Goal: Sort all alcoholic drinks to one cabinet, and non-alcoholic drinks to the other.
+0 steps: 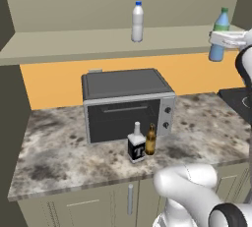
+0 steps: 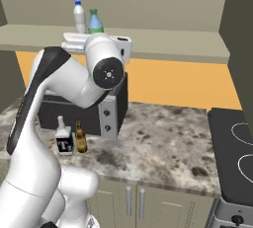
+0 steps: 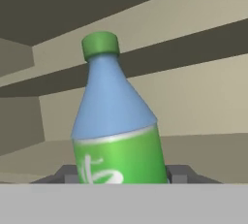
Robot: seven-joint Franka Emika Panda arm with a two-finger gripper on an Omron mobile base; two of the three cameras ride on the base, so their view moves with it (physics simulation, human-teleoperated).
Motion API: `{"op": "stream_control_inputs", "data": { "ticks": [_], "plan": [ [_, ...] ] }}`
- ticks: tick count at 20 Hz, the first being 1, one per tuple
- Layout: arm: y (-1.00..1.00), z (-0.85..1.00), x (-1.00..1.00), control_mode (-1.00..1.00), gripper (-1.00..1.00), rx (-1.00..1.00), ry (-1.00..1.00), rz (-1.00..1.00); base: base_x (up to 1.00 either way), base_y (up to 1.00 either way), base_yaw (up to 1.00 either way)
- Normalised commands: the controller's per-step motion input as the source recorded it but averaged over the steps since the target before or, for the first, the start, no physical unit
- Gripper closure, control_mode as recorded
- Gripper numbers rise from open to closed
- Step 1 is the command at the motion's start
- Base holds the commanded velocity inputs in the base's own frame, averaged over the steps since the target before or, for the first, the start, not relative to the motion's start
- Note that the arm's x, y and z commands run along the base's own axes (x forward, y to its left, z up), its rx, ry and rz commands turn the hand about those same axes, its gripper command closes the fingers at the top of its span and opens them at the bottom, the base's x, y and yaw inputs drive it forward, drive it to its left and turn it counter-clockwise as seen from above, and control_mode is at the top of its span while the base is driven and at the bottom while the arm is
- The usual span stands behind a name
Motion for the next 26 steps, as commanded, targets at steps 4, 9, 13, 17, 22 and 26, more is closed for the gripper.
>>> {"op": "stream_control_inputs", "data": {
  "ticks": [4,9,13,17,22,26],
  "plan": [
    [0.09,0.02,0.82,-1.00,1.00,0.00,0.00,0.00,0.00,0.00,0.00],
    [0.04,0.01,0.80,-1.00,1.00,0.00,0.00,0.00,0.00,0.00,0.00],
    [0.00,0.06,0.54,-1.00,1.00,0.00,-0.01,0.01,0.00,0.00,0.00],
    [0.00,0.06,0.60,-1.00,1.00,0.00,-0.02,0.01,0.00,0.00,0.00],
    [0.00,0.00,0.47,-1.00,1.00,0.00,-0.08,0.02,0.00,0.00,0.00],
    [0.00,0.00,0.37,-1.00,1.00,0.00,-0.13,0.03,0.00,0.00,0.00]
  ]
}}
